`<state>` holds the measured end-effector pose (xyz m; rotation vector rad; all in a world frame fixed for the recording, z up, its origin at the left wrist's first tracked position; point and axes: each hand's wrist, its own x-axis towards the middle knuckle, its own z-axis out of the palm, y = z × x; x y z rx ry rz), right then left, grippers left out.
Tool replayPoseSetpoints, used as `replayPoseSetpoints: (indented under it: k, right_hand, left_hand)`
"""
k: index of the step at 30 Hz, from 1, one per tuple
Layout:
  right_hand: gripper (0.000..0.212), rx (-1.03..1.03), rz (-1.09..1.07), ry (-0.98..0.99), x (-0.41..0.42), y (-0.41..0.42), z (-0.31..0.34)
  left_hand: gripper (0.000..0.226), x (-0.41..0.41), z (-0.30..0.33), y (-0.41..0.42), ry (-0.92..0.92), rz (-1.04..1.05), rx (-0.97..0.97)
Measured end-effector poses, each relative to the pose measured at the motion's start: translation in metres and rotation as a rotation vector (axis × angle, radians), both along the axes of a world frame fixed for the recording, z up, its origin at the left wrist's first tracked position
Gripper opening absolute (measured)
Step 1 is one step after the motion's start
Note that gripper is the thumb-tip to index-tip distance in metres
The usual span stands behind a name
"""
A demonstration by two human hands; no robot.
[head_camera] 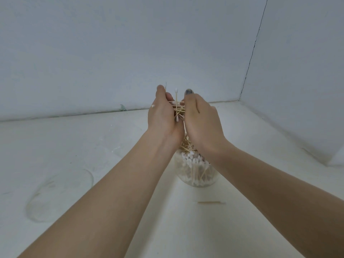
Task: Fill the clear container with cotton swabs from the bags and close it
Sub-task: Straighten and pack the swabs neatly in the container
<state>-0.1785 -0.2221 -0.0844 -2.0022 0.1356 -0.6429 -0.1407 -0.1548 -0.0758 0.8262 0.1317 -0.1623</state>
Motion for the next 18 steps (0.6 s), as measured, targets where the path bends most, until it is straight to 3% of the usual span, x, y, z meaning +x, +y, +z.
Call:
replayPoseSetpoints:
  k: [3,18]
  right_hand:
    - [0.043,0.144,0.04,0.043,-0.002,-0.001,0.0]
    - [0.04,0.108,0.027,-0.117,0.013,-0.008,0.001]
  left_hand:
    - [0.036,-0.001,0.003,0.001,0.01,-0.019,-0.048]
    - [0.034,-0.011,0.002,-0.003,-0.108,-0.053,0.129]
